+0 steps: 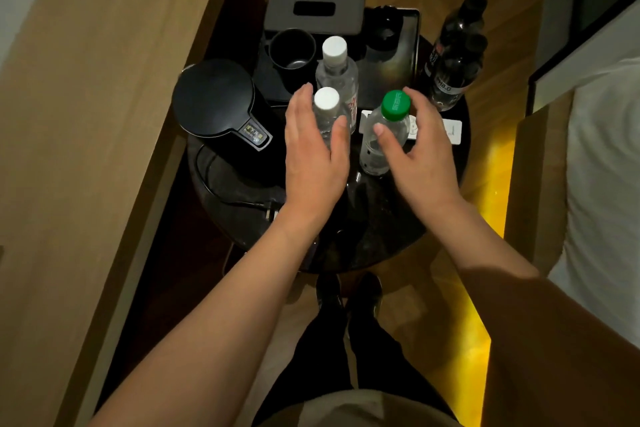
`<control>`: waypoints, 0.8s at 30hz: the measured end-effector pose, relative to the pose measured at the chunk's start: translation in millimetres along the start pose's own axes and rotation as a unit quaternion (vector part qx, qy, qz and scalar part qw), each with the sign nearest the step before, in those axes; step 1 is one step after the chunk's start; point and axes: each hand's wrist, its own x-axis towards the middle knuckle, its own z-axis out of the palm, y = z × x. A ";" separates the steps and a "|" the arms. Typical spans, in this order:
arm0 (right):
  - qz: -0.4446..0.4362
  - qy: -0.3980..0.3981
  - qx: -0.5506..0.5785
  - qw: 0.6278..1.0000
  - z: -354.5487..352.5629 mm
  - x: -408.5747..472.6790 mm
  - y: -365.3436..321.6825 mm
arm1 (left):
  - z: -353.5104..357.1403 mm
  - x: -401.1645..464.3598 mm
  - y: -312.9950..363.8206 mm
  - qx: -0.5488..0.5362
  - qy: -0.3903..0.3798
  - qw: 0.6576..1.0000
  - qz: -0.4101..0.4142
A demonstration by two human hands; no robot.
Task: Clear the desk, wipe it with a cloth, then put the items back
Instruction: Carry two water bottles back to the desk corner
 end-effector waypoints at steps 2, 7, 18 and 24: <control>-0.005 -0.002 0.004 1.000 4.4 5.4 2.5 | 5.9 6.5 -0.8 -0.008 0.002 1.000 -0.007; 0.000 0.017 0.033 0.999 13.5 11.9 6.8 | 15.5 14.3 -8.9 -0.033 0.019 0.999 -0.003; 0.001 0.019 0.092 0.996 31.9 10.7 16.7 | 25.7 19.4 -26.3 -0.004 0.015 1.000 0.019; -0.021 0.018 0.077 0.997 33.6 18.2 18.6 | 26.4 24.5 -28.7 -0.007 0.003 1.000 0.030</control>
